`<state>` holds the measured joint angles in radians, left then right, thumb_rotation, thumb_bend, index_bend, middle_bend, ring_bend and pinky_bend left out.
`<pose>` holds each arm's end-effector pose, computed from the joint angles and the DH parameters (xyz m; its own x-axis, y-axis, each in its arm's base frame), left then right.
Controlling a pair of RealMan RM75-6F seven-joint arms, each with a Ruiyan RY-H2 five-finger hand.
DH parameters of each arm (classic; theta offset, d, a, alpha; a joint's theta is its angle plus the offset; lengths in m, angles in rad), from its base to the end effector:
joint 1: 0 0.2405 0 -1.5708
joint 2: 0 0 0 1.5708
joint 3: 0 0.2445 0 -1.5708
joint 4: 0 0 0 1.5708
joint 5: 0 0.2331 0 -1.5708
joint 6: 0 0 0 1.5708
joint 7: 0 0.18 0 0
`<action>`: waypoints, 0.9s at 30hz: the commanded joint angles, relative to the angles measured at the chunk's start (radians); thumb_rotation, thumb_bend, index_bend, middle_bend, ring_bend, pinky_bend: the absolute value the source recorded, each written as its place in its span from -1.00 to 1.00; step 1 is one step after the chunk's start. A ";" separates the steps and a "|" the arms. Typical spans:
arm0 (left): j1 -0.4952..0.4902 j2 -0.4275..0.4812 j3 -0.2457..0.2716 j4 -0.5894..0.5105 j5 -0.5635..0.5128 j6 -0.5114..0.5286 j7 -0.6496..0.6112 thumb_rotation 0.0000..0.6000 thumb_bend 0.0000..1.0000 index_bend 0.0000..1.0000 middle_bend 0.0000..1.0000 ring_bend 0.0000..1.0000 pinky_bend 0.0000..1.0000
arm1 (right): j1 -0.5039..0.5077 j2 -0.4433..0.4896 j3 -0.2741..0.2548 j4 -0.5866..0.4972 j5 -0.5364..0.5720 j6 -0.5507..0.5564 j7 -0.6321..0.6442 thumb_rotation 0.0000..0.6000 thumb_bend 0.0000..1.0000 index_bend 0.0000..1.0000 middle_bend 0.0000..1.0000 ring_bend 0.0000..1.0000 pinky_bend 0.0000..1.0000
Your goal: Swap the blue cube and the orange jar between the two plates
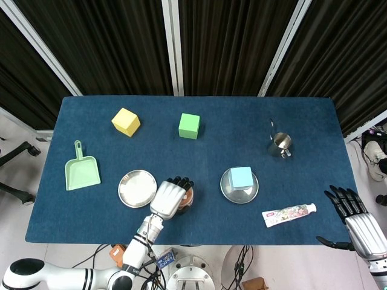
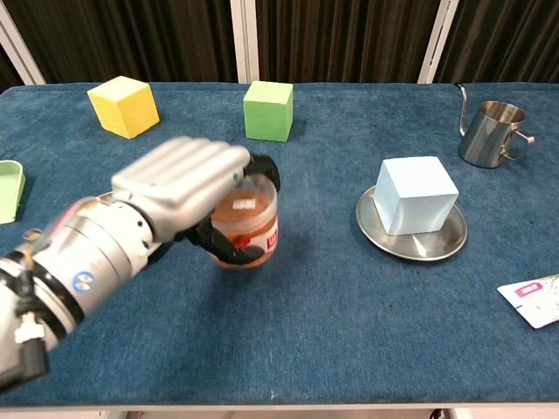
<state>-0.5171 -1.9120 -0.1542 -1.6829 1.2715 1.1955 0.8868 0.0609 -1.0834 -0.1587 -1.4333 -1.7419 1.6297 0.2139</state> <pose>-0.0321 0.2536 -0.1053 0.4534 0.1370 0.8807 0.8204 -0.4503 -0.3523 -0.3241 -0.1594 0.1344 0.3964 -0.1132 0.9111 -0.9043 -0.2195 0.3661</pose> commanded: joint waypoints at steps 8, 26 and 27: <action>0.087 0.289 0.029 -0.158 -0.005 0.101 -0.056 1.00 -0.01 0.06 0.10 0.14 0.46 | -0.006 0.006 0.008 -0.014 -0.014 -0.013 -0.011 0.41 -0.87 -1.00 -1.00 -1.00 -1.00; 0.084 0.309 0.113 0.047 0.021 0.029 -0.214 1.00 -0.90 -1.00 -0.94 -0.91 -0.46 | -0.003 0.008 0.012 -0.028 -0.038 -0.049 -0.019 0.43 -0.85 -1.00 -1.00 -1.00 -1.00; 0.089 0.320 0.122 0.036 0.043 0.042 -0.221 1.00 -0.93 -1.00 -0.97 -0.95 -0.51 | -0.002 0.008 0.013 -0.028 -0.038 -0.052 -0.020 0.44 -0.85 -1.00 -1.00 -1.00 -1.00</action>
<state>-0.4345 -1.6060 -0.0465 -1.6360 1.2800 1.2147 0.6797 0.0583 -1.0754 -0.1461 -1.4612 -1.7800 1.5787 0.1939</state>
